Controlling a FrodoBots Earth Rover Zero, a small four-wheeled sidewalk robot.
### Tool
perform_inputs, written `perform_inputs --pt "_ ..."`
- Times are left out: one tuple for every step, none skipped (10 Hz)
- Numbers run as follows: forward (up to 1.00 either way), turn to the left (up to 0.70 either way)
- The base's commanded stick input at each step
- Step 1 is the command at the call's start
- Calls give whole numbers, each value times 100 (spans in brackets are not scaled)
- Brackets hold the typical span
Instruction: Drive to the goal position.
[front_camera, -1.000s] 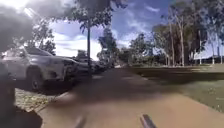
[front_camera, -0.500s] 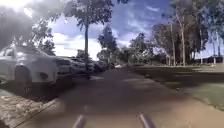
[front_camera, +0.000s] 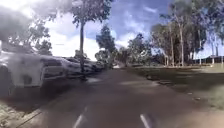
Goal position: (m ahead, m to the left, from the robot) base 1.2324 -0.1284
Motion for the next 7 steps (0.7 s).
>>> perform_inputs --pt "100 0" --pt "100 0" --pt "100 0" --pt "100 0" --pt "100 0" --pt "100 0" --pt "100 0"
